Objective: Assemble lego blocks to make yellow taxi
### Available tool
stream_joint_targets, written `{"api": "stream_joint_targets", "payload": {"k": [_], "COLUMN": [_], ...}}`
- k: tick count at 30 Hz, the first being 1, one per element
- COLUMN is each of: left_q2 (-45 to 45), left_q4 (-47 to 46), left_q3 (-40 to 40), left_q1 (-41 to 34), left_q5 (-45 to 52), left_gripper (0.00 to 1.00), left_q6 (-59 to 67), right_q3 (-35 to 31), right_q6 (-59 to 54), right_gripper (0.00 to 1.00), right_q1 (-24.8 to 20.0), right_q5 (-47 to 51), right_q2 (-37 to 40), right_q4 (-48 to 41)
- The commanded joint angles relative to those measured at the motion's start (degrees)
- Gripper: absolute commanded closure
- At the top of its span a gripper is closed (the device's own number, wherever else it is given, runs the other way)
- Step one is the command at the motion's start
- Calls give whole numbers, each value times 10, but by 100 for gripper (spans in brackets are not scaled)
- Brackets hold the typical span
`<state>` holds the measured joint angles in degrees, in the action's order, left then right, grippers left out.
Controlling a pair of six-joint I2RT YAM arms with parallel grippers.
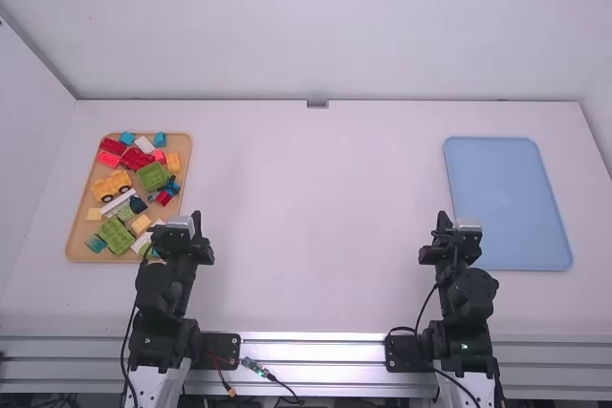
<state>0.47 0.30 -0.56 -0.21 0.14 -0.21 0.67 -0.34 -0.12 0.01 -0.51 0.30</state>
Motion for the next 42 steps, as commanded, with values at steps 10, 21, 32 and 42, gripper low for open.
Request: {"api": "stream_joint_targets", "payload": {"k": [10, 21, 32, 42], "left_q2": [42, 85, 133, 195], "left_q4": [41, 84, 133, 90], "left_q3": [-42, -85, -133, -195], "left_q1": [-12, -13, -13, -5], "left_q5": [17, 19, 17, 17], "left_gripper": [92, 85, 76, 66], "left_q6": [-14, -14, -14, -15], "right_q3": [42, 85, 133, 179], "right_q6": [-41, -43, -40, -40], "right_gripper": [92, 85, 76, 68], "right_q1": [8, -9, -11, -10], "right_q5": [42, 60, 58, 58], "right_q2": [-42, -85, -133, -179], "right_q4": [42, 85, 64, 18]}}
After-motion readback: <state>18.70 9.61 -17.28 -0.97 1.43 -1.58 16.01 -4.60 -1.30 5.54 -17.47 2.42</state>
